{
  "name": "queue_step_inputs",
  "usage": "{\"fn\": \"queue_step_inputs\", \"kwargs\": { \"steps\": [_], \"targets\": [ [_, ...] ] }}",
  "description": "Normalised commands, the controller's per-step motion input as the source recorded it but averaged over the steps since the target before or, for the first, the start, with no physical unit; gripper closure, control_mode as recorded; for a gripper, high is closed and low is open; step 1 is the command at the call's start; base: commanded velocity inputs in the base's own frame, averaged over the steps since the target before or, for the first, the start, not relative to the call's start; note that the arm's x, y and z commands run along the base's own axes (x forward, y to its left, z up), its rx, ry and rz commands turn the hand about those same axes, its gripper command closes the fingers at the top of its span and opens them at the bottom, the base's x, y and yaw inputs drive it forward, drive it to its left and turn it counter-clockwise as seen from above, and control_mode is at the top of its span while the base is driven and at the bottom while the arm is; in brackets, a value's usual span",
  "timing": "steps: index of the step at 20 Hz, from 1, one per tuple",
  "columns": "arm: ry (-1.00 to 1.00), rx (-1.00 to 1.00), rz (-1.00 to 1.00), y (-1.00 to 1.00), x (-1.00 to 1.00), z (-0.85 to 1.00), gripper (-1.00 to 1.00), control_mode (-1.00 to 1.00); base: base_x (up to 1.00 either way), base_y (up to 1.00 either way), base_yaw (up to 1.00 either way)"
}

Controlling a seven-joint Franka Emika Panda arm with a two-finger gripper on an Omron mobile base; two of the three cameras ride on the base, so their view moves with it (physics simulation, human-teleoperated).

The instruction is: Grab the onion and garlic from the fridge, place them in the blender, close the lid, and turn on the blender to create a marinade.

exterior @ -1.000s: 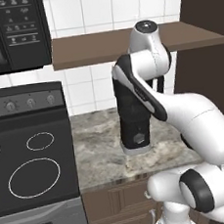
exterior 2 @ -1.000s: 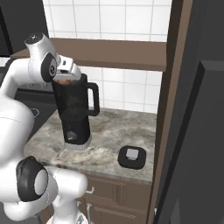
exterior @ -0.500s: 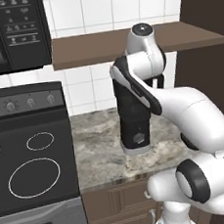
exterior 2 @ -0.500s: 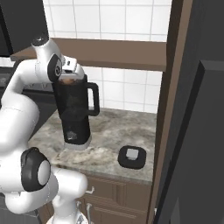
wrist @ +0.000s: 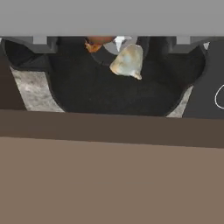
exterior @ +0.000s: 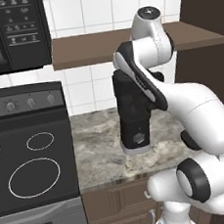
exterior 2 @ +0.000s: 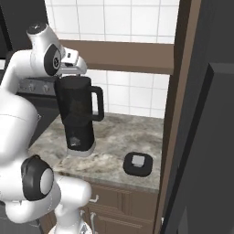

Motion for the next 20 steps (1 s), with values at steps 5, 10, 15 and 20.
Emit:
{"fn": "queue_step_inputs", "kwargs": {
  "steps": [5, 10, 15, 20],
  "targets": [
    [0.03, 0.0, -0.02, -0.94, -1.0, 0.05, -1.0, -1.0, 0.0, 0.0, 0.0],
    [0.1, 0.0, 0.0, -1.0, -1.0, -0.41, -1.0, -1.0, 0.0, 0.0, 0.0],
    [0.19, 0.0, 0.0, -0.97, -0.75, -0.92, -1.0, -1.0, 0.0, 0.0, 0.0],
    [0.38, 0.0, 0.0, -0.62, -0.1, -0.99, -1.0, -1.0, 0.0, 0.0, 0.0]
  ]
}}
